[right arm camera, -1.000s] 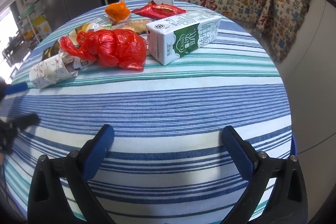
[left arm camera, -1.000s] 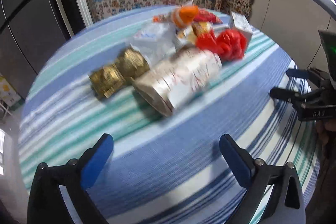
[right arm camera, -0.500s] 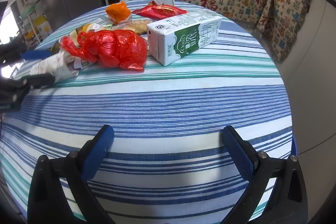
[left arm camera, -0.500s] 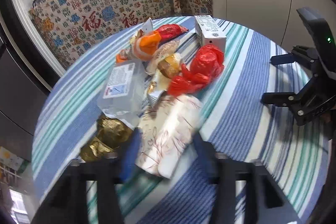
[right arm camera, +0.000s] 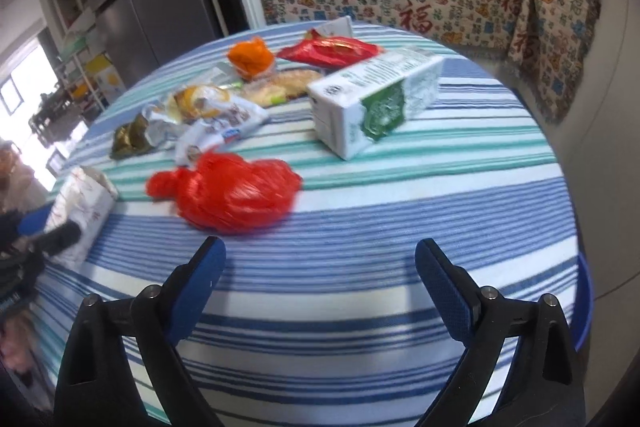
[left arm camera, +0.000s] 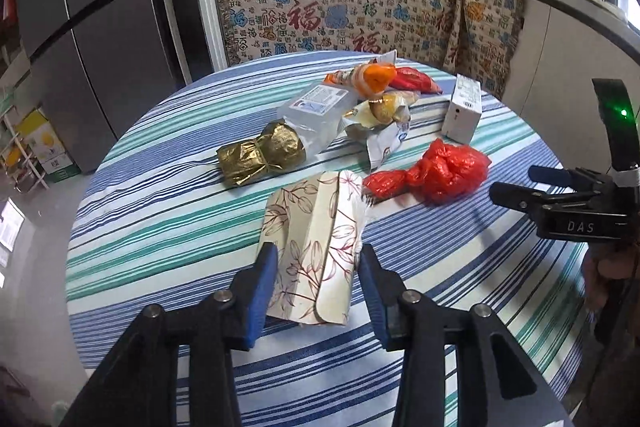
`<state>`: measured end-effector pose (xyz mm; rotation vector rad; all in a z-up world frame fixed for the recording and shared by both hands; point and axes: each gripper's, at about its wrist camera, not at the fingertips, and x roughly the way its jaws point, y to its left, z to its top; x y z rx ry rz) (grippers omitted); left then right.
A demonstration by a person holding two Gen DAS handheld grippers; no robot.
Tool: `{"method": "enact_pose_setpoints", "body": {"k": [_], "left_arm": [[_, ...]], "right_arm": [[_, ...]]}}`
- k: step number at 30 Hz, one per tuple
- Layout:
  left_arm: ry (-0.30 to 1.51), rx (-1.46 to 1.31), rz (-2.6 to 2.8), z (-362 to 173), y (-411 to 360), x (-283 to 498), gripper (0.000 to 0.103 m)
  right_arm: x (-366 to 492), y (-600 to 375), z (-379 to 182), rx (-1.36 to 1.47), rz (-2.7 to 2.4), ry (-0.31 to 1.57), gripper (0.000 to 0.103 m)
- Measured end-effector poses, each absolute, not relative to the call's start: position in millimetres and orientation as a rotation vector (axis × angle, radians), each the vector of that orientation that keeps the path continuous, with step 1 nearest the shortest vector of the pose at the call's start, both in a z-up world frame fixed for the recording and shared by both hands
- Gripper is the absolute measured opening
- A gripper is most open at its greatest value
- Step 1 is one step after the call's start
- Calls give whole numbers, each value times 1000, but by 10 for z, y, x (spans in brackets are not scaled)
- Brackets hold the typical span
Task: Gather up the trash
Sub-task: 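Grasp the patterned paper wrapper with the left tool while the right tool grasps the red plastic bag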
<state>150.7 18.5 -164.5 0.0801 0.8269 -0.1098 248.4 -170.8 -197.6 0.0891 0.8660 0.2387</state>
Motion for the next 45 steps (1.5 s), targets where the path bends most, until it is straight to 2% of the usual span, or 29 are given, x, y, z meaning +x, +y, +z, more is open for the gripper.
{"method": "enact_pose_setpoints", "body": {"k": [3,7,9,10,12,16,21,25,30,31,33,34,37,39,45], "left_arm": [[841,47,-153,-1681,238,1563,54],[833,0,-180,-1725,331,1544,56],[833,-1,-177,-1747,358,1541,65],[832,3,-179,-1751,356,1545,65],[834,5,-187,-1755,354,1556,65],[834,0,-144,-1737,428,1599,65],[855,-1,-164,-1791,464,1647,66],[857,55,-181,-1845,375,1676,66],[852,48,-207,-1856,368,1710,66],[854,40,-213,-1850,383,1712,66],[848,25,-221,-1807,425,1699,66],[841,25,-224,-1779,445,1682,66],[820,46,-236,-1710,483,1614,66],[819,63,-247,-1709,478,1589,69],[808,123,-267,-1755,290,1587,69]], "right_arm": [[2566,-1573,-1908,120,276,847,95],[2694,-1397,-1813,41,336,812,99],[2797,-1312,-1869,-6,416,843,98],[2825,-1282,-1905,-16,450,866,96],[2809,-1271,-1956,12,544,929,78],[2475,-1246,-1979,-15,719,1025,78],[2275,-1325,-1887,-174,621,915,89],[2456,-1245,-1816,-203,616,837,89],[2669,-1077,-1904,-183,680,861,89],[2679,-1044,-1937,-164,705,887,86],[2625,-1011,-1988,-133,787,956,69],[2559,-1002,-1983,-140,819,978,69],[2349,-1080,-1935,-172,858,987,70],[2301,-1143,-1909,-211,810,956,81],[2422,-1037,-1803,-220,756,844,82]]}}
